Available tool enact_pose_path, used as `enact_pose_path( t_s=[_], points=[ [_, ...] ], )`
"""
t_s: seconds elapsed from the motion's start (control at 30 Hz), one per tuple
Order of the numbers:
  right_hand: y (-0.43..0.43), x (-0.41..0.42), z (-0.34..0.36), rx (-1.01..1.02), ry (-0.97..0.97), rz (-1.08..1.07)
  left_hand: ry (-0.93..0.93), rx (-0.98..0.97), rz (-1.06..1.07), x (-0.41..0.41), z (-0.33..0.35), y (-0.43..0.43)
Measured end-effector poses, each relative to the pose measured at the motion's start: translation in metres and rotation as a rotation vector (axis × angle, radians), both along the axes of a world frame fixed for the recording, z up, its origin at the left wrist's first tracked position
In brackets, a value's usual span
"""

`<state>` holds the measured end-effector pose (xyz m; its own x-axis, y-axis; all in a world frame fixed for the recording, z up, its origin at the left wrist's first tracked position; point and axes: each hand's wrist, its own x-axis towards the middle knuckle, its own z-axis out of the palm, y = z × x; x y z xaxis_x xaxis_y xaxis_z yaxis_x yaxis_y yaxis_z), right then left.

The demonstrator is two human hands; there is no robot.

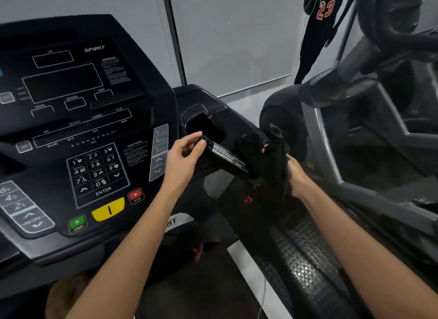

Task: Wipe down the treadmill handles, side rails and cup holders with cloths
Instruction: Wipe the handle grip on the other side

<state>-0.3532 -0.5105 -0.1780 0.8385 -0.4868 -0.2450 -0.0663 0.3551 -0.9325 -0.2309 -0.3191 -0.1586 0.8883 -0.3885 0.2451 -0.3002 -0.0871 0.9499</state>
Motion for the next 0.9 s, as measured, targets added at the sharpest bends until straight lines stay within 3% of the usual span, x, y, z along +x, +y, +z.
enact_pose_path(
  t_s=[0.13, 0.27, 0.37, 0.47, 0.53, 0.73, 0.9],
  points=[
    [-0.006, 0.013, 0.008, 0.083, -0.011, 0.129, 0.012, -0.02, 0.024, -0.003, -0.001, -0.001],
    [0.0, 0.021, 0.001, -0.25, 0.022, 0.24, 0.02, -0.03, 0.026, -0.002, -0.006, -0.002],
    [0.002, 0.026, -0.016, -0.38, -0.044, 0.125, 0.031, -0.04, 0.015, -0.001, -0.009, -0.002],
    [0.003, 0.021, -0.028, -0.346, -0.102, -0.049, 0.041, -0.056, 0.009, -0.001, -0.008, -0.002],
    [0.002, 0.016, -0.035, -0.267, -0.128, -0.051, 0.044, -0.065, 0.005, -0.001, -0.008, -0.002],
    [-0.004, 0.029, -0.019, -0.334, -0.192, 0.173, 0.071, -0.101, 0.005, -0.004, -0.009, -0.004],
    [-0.018, 0.039, -0.021, -0.341, -0.105, 0.351, 0.067, -0.075, -0.004, -0.005, -0.005, -0.002]
  ],
)
